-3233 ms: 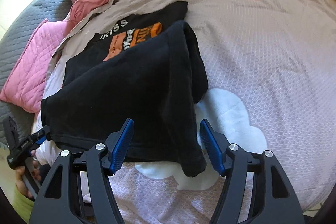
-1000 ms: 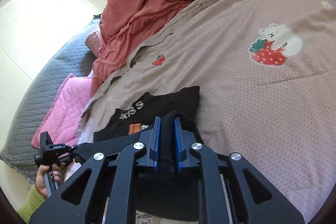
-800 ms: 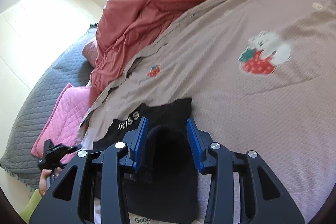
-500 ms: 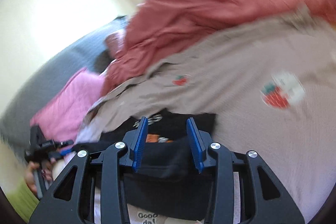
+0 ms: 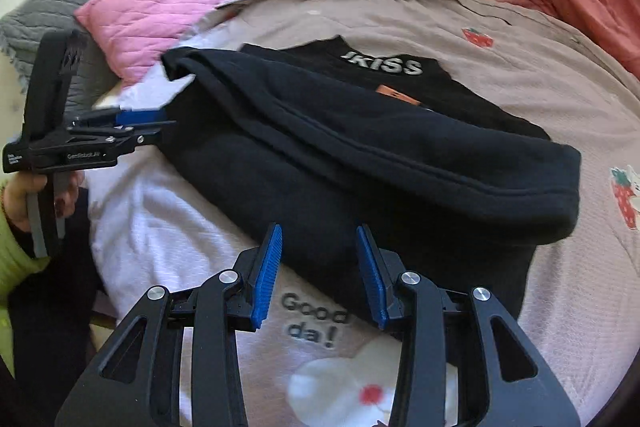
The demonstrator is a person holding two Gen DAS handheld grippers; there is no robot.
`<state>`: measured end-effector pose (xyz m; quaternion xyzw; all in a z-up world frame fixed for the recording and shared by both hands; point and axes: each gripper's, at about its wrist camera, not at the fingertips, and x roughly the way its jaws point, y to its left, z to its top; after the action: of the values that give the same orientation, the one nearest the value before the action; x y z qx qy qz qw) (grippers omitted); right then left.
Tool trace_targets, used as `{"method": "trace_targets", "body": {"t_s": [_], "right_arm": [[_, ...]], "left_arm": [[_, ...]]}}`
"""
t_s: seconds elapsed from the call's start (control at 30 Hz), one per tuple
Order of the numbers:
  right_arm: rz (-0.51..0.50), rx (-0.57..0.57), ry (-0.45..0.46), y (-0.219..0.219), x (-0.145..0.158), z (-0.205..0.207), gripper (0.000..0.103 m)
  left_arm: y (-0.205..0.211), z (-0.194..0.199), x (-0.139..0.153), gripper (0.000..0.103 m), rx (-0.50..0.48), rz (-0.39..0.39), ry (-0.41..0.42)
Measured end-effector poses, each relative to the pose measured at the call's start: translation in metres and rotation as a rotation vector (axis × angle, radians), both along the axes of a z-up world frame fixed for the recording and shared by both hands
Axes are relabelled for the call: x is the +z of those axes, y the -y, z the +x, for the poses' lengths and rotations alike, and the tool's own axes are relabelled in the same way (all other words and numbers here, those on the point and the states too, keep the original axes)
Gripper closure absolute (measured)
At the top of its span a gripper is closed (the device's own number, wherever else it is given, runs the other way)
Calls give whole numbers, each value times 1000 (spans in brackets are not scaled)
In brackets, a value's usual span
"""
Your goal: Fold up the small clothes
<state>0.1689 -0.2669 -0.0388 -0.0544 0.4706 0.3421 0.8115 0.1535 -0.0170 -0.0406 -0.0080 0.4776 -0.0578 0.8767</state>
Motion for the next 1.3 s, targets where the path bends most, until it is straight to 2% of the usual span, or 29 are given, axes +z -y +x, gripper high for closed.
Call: {"method": "trace_targets", "body": {"t_s": [0.1,0.13,0.17,0.37,0.4,0.43,0.47,0.57,0.63,0.83,0.93,1.03,1.17,1.2,1.3], "right_arm": [[4,-80,26,9,-3,14,63],[25,-124,41,16,-2,20,53],[57,-166,53,25,-1,25,53],[173,-413,143,77,15,43,42],[190,-439,151,84,18,44,40],[209,-477,165,93,20,45,34],[222,-521,176,102,22,46,32],[268,-596,162,121,23,49,32],[271,-630,141,128,18,53,32],[168,-658,92,127,1,63,32],[156,-631,74,121,-7,69,32],[155,-597,52,112,-15,75,37],[122,-569,41,101,-26,83,38],[123,-562,32,99,-28,84,40],[150,-531,-16,94,-35,89,58]], "left_arm": [[11,33,-5,53,-11,52,3],[12,40,-5,53,-8,58,1],[14,50,-5,53,2,61,1],[9,111,17,50,85,9,10],[7,115,20,48,99,2,15],[3,120,26,47,119,-9,26],[-1,122,32,45,133,-23,37],[-15,115,42,41,156,-75,64],[-26,106,41,41,174,-82,65],[-83,86,17,39,286,-77,18],[-117,85,7,38,367,-128,-4],[-131,90,2,34,377,-163,-19],[-129,104,-6,30,336,-180,-46],[-127,108,-9,29,324,-180,-57],[-122,119,-18,29,317,-176,-81]]}}
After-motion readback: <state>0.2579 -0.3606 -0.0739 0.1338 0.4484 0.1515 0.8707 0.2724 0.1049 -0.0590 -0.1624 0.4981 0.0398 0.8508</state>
